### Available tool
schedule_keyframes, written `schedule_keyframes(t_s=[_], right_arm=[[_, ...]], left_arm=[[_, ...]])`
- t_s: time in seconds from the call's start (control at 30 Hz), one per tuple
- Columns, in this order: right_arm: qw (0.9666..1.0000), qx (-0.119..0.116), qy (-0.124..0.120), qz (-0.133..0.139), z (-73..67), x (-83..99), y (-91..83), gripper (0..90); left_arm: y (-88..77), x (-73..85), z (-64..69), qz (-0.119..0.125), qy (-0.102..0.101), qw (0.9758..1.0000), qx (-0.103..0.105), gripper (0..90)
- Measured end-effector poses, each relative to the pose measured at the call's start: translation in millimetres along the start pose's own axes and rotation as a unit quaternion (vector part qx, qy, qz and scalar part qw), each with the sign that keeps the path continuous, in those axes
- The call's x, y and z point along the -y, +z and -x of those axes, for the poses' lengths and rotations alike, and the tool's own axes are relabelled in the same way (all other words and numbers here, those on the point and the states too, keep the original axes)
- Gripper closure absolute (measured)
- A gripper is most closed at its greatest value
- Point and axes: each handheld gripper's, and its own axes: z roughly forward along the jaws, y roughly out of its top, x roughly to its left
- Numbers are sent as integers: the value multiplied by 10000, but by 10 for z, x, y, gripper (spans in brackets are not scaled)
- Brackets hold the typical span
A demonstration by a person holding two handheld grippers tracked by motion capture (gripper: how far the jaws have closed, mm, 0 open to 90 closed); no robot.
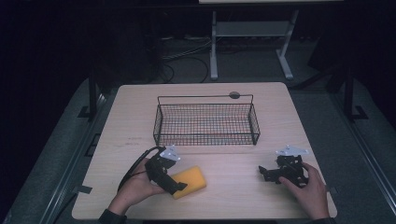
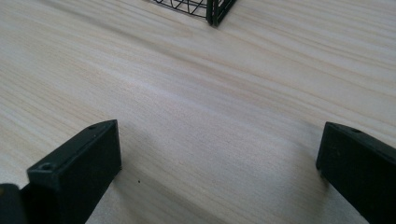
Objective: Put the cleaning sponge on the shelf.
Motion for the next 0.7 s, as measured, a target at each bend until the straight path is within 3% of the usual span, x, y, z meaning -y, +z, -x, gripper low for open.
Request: schedule_keyframes(t_s=[0.1, 0.13, 0.3, 0.7], right_arm=[[10000, 0, 2, 0, 0, 0, 0, 0], [10000, 1, 1, -1, 0, 0, 0, 0], [10000, 0, 7, -5, -1, 0, 0, 0], [10000, 0, -1, 0, 0, 0, 0, 0]], left_arm=[[76, -40, 51, -183, 110, 9998, -10, 33], [96, -48, 70, -155, 59, 9999, -22, 33], [188, -105, 122, -320, 222, 9992, -40, 33], [433, -160, 207, -629, 334, 9973, -173, 46]])
